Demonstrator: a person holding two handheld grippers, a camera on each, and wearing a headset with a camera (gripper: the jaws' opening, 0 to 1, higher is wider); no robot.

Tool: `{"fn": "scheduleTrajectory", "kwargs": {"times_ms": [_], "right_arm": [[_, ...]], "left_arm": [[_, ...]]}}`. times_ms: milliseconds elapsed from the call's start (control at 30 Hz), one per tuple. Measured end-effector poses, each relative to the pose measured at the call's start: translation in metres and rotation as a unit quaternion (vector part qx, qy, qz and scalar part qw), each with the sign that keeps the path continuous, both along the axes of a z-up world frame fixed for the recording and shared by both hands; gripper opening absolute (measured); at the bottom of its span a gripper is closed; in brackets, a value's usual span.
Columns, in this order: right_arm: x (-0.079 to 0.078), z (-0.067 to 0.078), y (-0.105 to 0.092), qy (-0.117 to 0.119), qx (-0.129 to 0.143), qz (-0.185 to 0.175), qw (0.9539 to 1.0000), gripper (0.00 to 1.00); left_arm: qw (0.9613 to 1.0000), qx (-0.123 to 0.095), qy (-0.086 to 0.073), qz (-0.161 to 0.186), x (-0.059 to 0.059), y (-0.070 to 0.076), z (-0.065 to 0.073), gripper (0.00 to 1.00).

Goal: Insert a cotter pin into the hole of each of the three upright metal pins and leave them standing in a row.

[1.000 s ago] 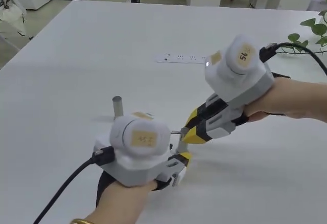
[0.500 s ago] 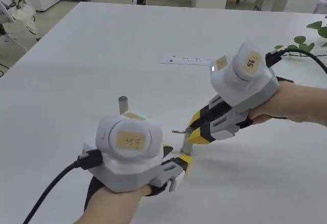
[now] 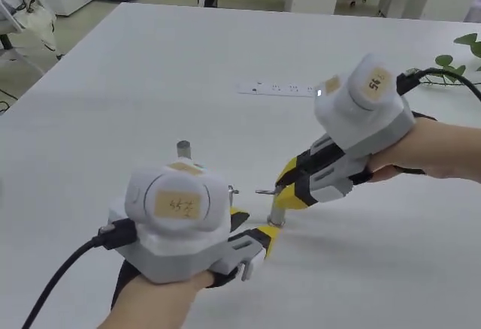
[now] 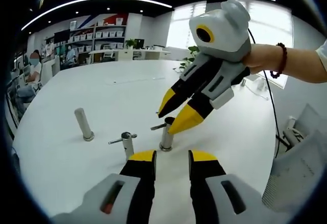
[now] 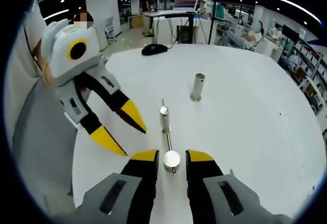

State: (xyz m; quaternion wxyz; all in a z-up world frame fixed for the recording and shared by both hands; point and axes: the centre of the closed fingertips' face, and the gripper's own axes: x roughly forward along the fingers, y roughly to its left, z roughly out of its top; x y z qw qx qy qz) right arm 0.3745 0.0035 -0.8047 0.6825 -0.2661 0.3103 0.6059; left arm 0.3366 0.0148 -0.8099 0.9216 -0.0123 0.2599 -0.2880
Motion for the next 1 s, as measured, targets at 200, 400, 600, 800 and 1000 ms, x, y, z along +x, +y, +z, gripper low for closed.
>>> {"fn": "scheduleTrajectory", "kwargs": {"times_ms": [200, 400, 600, 800, 1000], "right_arm": [[0.008, 0.014, 0.014, 0.016, 0.042, -0.029, 0.9985, 0.31], [0.016, 0.024, 0.032, 0.014, 0.067, -0.050, 0.9964, 0.33], [0.027, 0.026, 0.049, -0.004, 0.070, -0.056, 0.9960, 0.32], [0.043, 0.024, 0.066, -0.017, 0.085, -0.066, 0.9941, 0.32], [0.052, 0.022, 0.082, -0.026, 0.103, -0.068, 0.9919, 0.32]], "left_arm": [[1.0000, -0.001, -0.002, 0.001, -0.004, 0.004, 0.004, 0.27], [1.0000, -0.003, -0.008, 0.004, -0.008, 0.013, 0.011, 0.31], [1.0000, 0.001, -0.010, 0.001, -0.010, 0.023, 0.012, 0.36], [0.9998, -0.009, -0.015, 0.003, -0.012, 0.033, 0.016, 0.42], [0.9997, -0.012, -0.019, 0.008, -0.013, 0.042, 0.018, 0.47]]}}
